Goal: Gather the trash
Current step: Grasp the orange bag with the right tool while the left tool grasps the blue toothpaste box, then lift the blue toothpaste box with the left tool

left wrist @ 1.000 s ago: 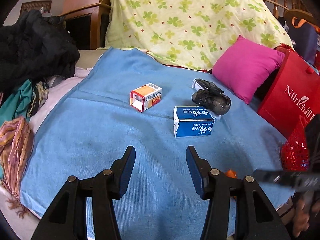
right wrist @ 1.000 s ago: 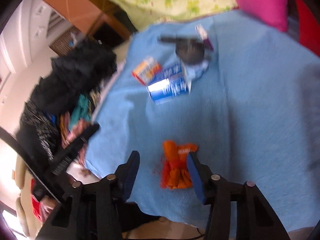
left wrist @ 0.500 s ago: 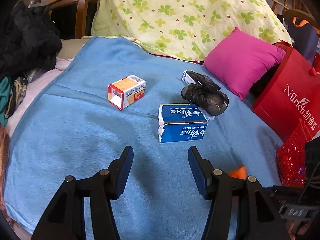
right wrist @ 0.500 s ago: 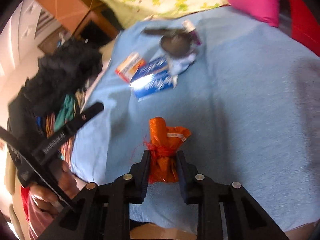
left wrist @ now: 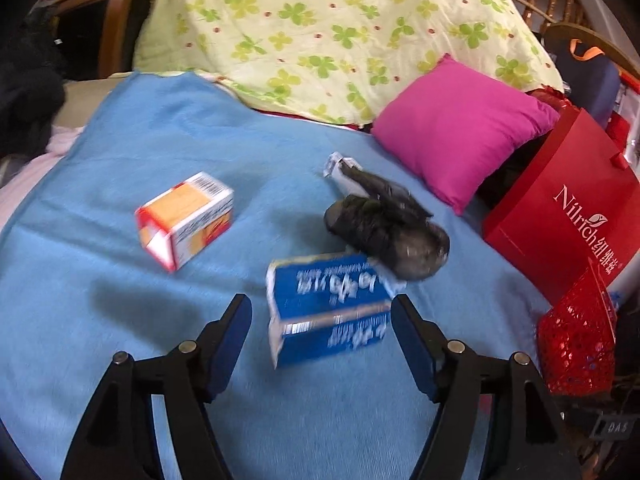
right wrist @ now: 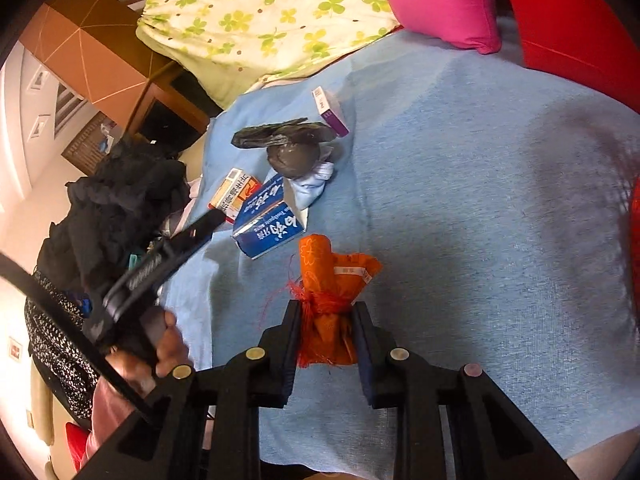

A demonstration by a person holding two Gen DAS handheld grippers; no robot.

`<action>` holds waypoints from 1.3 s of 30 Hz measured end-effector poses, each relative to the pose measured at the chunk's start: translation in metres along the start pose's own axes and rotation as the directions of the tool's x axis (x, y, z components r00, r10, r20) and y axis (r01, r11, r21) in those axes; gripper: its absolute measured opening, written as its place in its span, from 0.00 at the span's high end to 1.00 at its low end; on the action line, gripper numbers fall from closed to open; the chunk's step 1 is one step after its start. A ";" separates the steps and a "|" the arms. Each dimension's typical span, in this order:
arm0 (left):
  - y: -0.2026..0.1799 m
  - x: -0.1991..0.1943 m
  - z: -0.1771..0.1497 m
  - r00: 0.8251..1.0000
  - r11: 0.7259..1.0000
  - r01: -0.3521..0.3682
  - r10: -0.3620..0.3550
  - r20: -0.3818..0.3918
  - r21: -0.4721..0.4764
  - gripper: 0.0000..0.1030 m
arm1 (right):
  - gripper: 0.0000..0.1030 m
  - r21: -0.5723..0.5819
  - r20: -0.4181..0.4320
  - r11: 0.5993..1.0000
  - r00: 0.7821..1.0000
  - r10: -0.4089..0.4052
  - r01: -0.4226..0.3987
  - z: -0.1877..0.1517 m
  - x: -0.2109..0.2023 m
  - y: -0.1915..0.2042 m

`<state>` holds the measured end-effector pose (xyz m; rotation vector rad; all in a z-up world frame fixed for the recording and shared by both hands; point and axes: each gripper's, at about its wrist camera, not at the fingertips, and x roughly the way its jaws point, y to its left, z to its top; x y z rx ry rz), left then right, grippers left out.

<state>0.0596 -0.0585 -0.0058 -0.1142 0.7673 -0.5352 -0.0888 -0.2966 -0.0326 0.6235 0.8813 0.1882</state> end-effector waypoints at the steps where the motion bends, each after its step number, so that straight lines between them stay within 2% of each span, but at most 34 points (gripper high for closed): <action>1: 0.000 0.005 0.004 1.000 1.000 0.015 -0.015 0.000 0.010 0.29 | 0.74 0.005 -0.007 1.000 1.000 -0.003 0.003 -0.001 0.002 -0.001; 5: -0.002 0.022 0.018 0.998 0.997 0.056 -0.056 0.001 0.051 0.29 | 0.74 0.022 -0.029 1.000 1.000 -0.003 0.003 -0.002 0.007 -0.005; 8: 0.005 0.038 0.027 0.994 0.993 0.107 -0.106 -0.028 0.039 0.29 | 0.74 0.020 -0.028 1.000 1.000 -0.004 0.004 -0.002 0.007 -0.005; 12: 0.015 0.055 0.032 0.993 0.995 0.100 -0.098 -0.061 0.031 0.29 | 0.74 0.030 -0.034 1.000 0.999 -0.004 0.005 -0.001 0.010 -0.007; 15: 0.028 0.065 0.031 0.981 0.986 0.165 -0.168 -0.097 -0.038 0.29 | 0.74 0.037 -0.038 0.999 0.999 -0.009 0.010 -0.001 0.011 -0.010; 17: 0.030 0.068 0.029 0.971 0.979 0.199 -0.204 -0.123 -0.050 0.29 | 0.74 0.041 -0.035 0.999 0.999 -0.019 0.020 -0.001 0.010 -0.012; 24: 0.015 0.060 0.013 0.935 0.953 0.302 -0.292 -0.201 0.018 0.29 | 0.74 0.058 -0.020 0.997 0.999 -0.046 0.048 0.000 0.006 -0.018; 27: 0.006 0.050 0.004 0.925 0.943 0.328 -0.308 -0.224 0.054 0.29 | 0.74 0.070 -0.004 0.995 0.998 -0.065 0.066 0.002 0.003 -0.022; 29: -0.002 0.044 0.000 0.925 0.941 0.328 -0.301 -0.232 0.085 0.29 | 0.74 0.083 0.006 0.994 0.997 -0.074 0.073 0.003 0.000 -0.024; 32: -0.019 0.036 -0.009 0.938 0.943 0.296 -0.256 -0.234 0.153 0.29 | 0.74 0.093 0.001 0.992 0.996 -0.085 0.085 0.004 0.001 -0.025; 39: -0.037 0.042 -0.008 0.965 0.962 0.189 -0.146 -0.219 0.194 0.29 | 0.74 0.081 -0.015 0.990 0.993 -0.119 0.120 0.007 0.009 -0.024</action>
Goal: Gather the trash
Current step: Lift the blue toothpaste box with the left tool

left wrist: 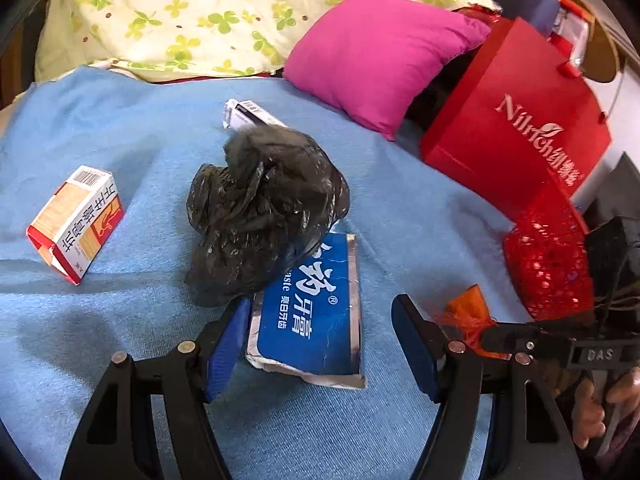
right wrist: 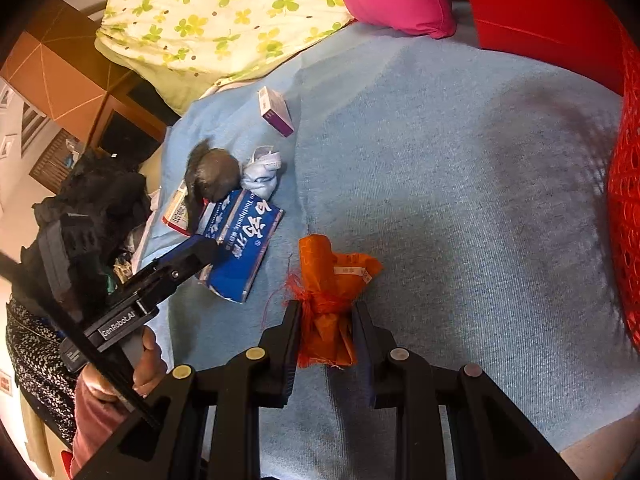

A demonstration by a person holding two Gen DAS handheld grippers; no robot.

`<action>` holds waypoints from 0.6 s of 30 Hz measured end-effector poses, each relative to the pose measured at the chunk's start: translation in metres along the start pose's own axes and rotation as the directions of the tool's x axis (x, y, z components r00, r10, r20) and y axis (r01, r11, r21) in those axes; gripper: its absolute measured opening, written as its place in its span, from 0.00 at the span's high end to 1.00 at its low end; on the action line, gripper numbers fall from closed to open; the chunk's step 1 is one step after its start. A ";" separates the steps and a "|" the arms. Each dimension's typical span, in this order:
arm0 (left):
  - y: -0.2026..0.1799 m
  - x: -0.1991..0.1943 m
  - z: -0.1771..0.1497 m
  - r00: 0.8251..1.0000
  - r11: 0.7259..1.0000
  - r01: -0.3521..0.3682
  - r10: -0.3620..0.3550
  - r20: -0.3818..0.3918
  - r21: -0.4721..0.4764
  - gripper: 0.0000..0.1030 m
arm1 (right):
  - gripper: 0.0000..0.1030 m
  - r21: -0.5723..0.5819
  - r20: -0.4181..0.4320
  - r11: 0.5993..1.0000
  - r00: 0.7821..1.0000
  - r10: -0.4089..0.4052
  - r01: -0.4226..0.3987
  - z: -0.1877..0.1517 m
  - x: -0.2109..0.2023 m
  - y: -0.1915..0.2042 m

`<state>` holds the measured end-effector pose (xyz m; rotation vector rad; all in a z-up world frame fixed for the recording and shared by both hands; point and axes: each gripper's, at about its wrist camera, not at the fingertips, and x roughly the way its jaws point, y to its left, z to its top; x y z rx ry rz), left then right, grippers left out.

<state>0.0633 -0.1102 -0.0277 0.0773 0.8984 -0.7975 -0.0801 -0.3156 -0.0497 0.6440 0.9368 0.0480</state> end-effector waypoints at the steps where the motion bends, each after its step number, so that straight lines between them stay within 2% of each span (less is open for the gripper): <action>1: -0.002 0.003 0.000 1.000 1.000 -0.012 0.012 -0.004 -0.004 0.29 | 0.73 0.003 -0.006 1.000 1.000 -0.002 0.003 0.000 0.001 0.000; 7: -0.011 0.005 -0.005 0.995 0.995 -0.098 0.098 -0.011 0.005 0.29 | 0.73 -0.012 0.006 1.000 1.000 -0.006 0.006 0.001 0.001 0.001; 8: -0.013 0.005 -0.005 0.995 0.995 -0.103 0.103 -0.008 0.003 0.31 | 0.73 -0.022 0.014 1.000 1.000 -0.004 0.004 0.002 0.000 0.003; 9: -0.014 0.005 -0.006 0.994 0.994 -0.107 0.107 -0.009 0.000 0.39 | 0.73 -0.033 0.021 0.999 1.000 -0.001 0.002 0.001 -0.002 0.005; 13: -0.018 -0.002 -0.013 0.994 0.994 -0.113 0.113 -0.005 -0.010 0.42 | 0.74 -0.079 0.049 0.997 0.999 -0.005 0.009 -0.001 -0.008 0.014; 18: -0.030 -0.010 -0.018 0.993 0.993 -0.118 0.118 -0.013 -0.020 0.42 | 0.74 -0.081 0.091 0.997 0.996 0.006 0.001 0.002 -0.019 0.013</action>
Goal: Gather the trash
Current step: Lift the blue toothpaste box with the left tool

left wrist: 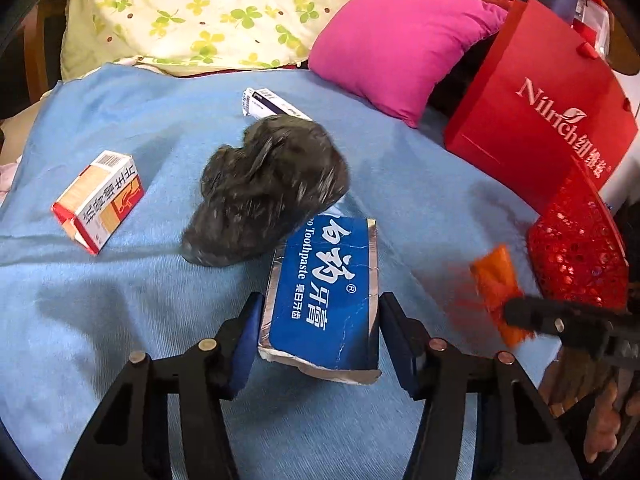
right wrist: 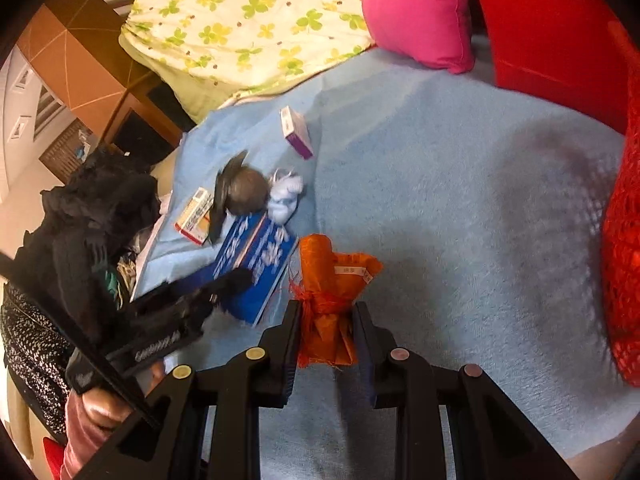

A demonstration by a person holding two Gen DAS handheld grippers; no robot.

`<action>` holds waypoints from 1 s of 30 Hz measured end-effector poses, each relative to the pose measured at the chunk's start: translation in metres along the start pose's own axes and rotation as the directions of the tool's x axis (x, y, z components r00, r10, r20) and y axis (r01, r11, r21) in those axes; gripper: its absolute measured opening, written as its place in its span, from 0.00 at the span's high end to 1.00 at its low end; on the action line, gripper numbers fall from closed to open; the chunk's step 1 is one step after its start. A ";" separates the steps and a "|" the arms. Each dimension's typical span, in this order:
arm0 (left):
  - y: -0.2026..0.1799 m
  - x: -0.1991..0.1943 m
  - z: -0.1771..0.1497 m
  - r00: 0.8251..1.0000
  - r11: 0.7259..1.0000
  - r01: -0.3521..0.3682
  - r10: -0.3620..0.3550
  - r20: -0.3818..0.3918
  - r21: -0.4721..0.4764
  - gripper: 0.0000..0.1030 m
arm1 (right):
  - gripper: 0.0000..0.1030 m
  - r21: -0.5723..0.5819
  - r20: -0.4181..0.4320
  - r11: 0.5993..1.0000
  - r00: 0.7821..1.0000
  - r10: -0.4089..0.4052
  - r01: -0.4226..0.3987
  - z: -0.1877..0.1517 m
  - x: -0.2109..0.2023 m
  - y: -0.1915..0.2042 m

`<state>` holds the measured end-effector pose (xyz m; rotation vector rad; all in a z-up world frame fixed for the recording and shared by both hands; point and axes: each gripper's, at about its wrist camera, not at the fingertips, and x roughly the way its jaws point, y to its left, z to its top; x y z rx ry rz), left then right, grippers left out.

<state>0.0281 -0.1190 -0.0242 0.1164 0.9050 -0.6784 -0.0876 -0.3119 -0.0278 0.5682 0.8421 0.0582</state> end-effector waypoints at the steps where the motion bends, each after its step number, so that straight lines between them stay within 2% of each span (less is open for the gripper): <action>1: -0.002 -0.004 -0.002 1.000 1.000 0.000 0.000 0.006 -0.002 0.42 | 0.74 -0.001 0.007 1.000 1.000 -0.003 0.003 0.000 -0.002 0.000; 7: -0.013 -0.037 -0.022 0.998 0.999 0.018 -0.015 0.062 -0.049 0.42 | 0.74 -0.013 0.055 1.000 0.998 0.011 -0.010 0.003 -0.017 -0.001; 13: -0.029 -0.075 -0.046 0.986 0.996 0.026 -0.012 0.164 -0.088 0.42 | 0.74 -0.044 0.108 0.998 0.993 0.045 -0.040 0.002 -0.037 0.003; 19: -0.053 -0.104 -0.066 0.965 0.999 -0.036 0.045 0.259 -0.039 0.42 | 0.74 -0.093 0.183 0.995 0.981 0.059 -0.042 -0.002 -0.061 0.010; 25: -0.069 -0.122 -0.079 0.952 0.998 -0.062 0.062 0.300 -0.010 0.42 | 0.74 -0.137 0.250 0.988 0.963 0.099 -0.067 -0.004 -0.081 0.016; 30: -0.082 -0.132 -0.089 0.947 0.996 -0.089 0.086 0.311 -0.004 0.42 | 0.74 -0.155 0.269 0.984 0.955 0.123 -0.083 -0.004 -0.088 0.019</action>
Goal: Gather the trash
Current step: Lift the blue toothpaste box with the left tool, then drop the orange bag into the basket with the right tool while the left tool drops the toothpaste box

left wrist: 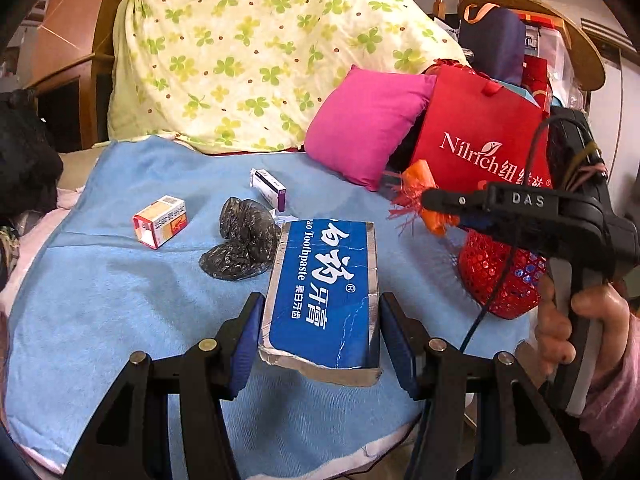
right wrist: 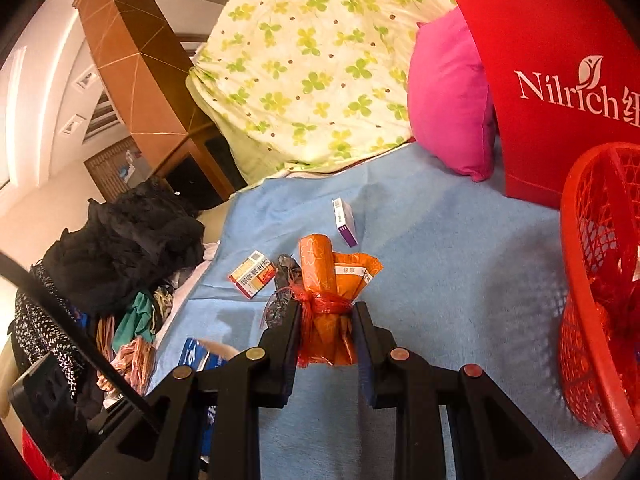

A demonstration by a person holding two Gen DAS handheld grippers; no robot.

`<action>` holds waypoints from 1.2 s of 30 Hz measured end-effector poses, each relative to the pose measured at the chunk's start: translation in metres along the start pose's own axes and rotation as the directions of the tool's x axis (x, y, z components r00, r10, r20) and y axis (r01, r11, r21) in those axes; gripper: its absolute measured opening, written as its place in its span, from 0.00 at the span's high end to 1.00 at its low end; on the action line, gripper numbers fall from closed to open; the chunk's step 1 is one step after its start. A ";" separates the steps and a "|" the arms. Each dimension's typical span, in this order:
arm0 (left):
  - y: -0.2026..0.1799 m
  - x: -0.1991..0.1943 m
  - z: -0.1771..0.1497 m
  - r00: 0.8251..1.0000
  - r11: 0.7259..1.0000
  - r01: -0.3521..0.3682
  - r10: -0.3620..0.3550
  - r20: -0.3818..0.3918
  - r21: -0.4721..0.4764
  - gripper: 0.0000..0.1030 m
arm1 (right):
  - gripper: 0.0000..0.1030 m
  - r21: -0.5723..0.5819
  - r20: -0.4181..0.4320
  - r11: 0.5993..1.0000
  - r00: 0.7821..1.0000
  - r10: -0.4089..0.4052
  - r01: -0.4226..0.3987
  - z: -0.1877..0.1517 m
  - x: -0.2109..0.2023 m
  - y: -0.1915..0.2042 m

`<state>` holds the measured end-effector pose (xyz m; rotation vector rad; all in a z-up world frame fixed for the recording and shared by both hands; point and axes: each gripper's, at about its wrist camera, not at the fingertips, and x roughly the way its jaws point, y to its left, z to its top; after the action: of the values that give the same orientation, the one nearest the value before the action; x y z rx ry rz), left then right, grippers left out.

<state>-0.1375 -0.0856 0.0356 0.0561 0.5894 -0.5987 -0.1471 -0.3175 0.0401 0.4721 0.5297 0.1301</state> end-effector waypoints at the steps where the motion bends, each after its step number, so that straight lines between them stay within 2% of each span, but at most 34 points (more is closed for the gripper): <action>1: -0.002 -0.002 0.000 1.000 1.000 -0.005 0.005 0.002 0.002 0.42 | 0.74 -0.002 0.002 1.000 1.000 0.002 -0.002 0.000 -0.001 0.000; 10: -0.021 -0.013 0.017 0.995 0.995 -0.099 0.099 0.010 -0.002 0.42 | 0.74 -0.009 0.053 1.000 0.998 0.013 -0.013 0.003 -0.020 -0.002; 16: -0.043 -0.018 0.033 0.978 0.977 -0.209 0.208 0.027 0.044 0.42 | 0.74 0.001 0.086 1.000 0.996 0.011 -0.011 0.008 -0.036 -0.013; 21: -0.059 -0.019 0.041 0.968 0.965 -0.252 0.250 0.035 0.073 0.42 | 0.74 0.026 0.113 1.000 0.994 0.002 -0.005 0.012 -0.049 -0.025; 36: -0.091 -0.016 0.057 0.963 0.958 -0.266 0.262 0.057 0.109 0.42 | 0.74 0.072 0.195 0.997 0.981 -0.010 -0.004 0.023 -0.082 -0.051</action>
<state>-0.1690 -0.1652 0.1024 0.2279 0.4954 -0.3723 -0.2056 -0.3913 0.0709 0.5480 0.3430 0.0607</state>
